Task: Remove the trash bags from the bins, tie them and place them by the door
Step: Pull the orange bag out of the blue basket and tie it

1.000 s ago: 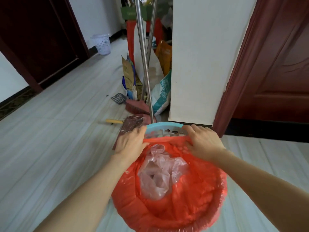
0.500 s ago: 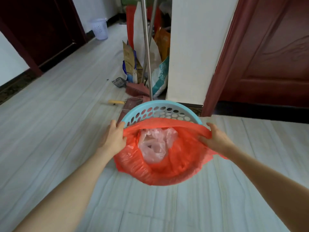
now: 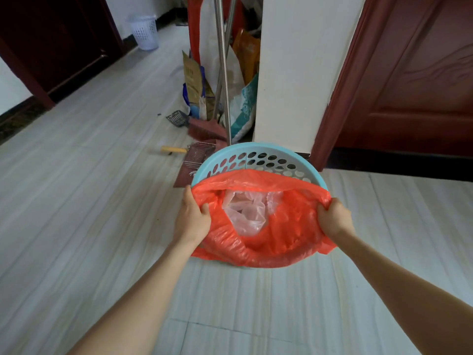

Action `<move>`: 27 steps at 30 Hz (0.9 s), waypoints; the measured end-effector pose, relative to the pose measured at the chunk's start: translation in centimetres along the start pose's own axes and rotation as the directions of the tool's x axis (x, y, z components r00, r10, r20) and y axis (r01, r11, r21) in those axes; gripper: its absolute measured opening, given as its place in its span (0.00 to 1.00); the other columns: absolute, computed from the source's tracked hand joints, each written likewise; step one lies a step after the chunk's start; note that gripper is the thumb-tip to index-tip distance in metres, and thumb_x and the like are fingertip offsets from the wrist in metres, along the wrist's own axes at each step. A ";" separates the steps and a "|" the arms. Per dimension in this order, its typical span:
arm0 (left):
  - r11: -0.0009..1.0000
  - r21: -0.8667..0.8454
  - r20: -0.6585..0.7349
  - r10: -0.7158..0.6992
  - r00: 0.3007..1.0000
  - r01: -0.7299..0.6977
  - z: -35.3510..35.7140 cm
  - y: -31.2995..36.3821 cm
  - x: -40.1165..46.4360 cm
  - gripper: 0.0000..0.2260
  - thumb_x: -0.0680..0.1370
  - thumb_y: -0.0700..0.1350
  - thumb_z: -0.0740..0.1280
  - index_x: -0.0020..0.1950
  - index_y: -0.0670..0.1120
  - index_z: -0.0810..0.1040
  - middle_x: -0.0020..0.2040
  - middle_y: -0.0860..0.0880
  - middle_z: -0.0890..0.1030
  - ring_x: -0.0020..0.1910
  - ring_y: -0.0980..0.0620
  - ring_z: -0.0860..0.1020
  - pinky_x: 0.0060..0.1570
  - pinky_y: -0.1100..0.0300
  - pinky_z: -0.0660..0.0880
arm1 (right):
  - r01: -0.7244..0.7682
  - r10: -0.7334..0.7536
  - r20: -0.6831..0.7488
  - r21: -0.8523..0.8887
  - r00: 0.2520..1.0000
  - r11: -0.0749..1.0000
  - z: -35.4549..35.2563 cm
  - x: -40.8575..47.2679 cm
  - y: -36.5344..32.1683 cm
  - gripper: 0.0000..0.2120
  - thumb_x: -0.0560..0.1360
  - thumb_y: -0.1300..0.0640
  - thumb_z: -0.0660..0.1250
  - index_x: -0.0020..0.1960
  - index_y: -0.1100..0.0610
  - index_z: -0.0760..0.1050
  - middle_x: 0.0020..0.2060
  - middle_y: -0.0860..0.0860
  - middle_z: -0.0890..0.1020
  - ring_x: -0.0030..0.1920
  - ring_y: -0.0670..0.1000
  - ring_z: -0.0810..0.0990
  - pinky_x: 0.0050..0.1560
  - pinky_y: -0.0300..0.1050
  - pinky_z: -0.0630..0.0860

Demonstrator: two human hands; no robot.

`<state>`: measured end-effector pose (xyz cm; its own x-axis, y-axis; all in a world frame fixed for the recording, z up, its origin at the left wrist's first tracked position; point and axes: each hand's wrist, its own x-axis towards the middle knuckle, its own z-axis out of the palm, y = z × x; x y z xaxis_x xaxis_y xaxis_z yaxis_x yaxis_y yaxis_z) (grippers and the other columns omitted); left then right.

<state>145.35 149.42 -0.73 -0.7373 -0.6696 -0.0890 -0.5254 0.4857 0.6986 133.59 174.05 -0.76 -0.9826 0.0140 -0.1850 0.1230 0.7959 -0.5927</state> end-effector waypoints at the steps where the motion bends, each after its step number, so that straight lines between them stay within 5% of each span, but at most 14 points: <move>1: 1.000 0.005 -0.002 0.002 1.000 -0.002 0.7 0.4 1.2 0.28 0.79 0.42 0.60 0.76 0.41 0.52 0.73 0.39 0.64 0.70 0.40 0.66 0.67 0.50 0.63 | -0.009 0.009 -0.012 0.005 1.000 1.000 -0.1 1.0 -0.2 0.15 0.78 0.58 0.55 0.56 0.70 0.70 0.55 0.69 0.77 0.57 0.67 0.75 0.52 0.52 0.71; 10: 0.993 0.115 -0.193 0.041 0.980 -0.018 5.6 6.3 6.9 0.17 0.78 0.48 0.61 0.62 0.38 0.67 0.60 0.36 0.74 0.58 0.35 0.75 0.51 0.46 0.72 | -0.032 0.023 -0.064 -0.133 0.998 0.991 -2.9 9.5 -0.6 0.16 0.76 0.54 0.57 0.56 0.64 0.73 0.54 0.67 0.79 0.56 0.67 0.76 0.54 0.54 0.72; 16: 0.940 0.340 -0.059 0.023 0.998 -0.002 4.1 6.2 7.8 0.29 0.72 0.61 0.65 0.57 0.38 0.63 0.53 0.34 0.79 0.54 0.35 0.78 0.51 0.47 0.74 | 0.050 0.023 0.226 -0.309 0.974 0.950 -5.6 8.6 -0.7 0.33 0.71 0.34 0.59 0.63 0.59 0.70 0.58 0.59 0.77 0.57 0.60 0.76 0.57 0.51 0.70; 19: 0.984 0.129 0.147 -0.145 0.978 0.127 2.7 6.6 8.2 0.38 0.61 0.64 0.73 0.59 0.39 0.71 0.56 0.38 0.80 0.54 0.40 0.79 0.56 0.47 0.76 | 0.083 0.075 0.381 -0.381 0.922 0.921 -7.3 7.0 -2.0 0.23 0.71 0.40 0.65 0.53 0.59 0.75 0.48 0.57 0.80 0.45 0.55 0.76 0.46 0.45 0.70; 22: 0.983 0.048 0.339 -0.183 0.923 0.177 1.7 7.7 7.5 0.21 0.65 0.50 0.76 0.50 0.38 0.79 0.49 0.41 0.82 0.44 0.46 0.79 0.46 0.57 0.75 | 0.084 0.128 0.378 -0.495 0.917 0.865 -8.3 5.9 -2.8 0.08 0.72 0.56 0.64 0.42 0.62 0.70 0.30 0.53 0.76 0.30 0.51 0.75 0.31 0.41 0.72; 27: 0.995 0.096 0.367 -0.058 0.929 0.024 1.6 10.8 5.4 0.12 0.78 0.44 0.60 0.56 0.39 0.77 0.52 0.42 0.79 0.49 0.45 0.76 0.46 0.58 0.69 | 0.134 0.022 0.285 -0.517 0.958 0.846 -8.5 5.1 -4.3 0.10 0.74 0.60 0.57 0.51 0.62 0.74 0.38 0.55 0.77 0.39 0.55 0.78 0.39 0.45 0.74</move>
<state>135.03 151.94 5.18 -0.8101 -0.4437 -0.3832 -0.5811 0.5217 0.6246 126.89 175.80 7.52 -0.8994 -0.1413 -0.4136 -0.0995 0.9876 -0.1212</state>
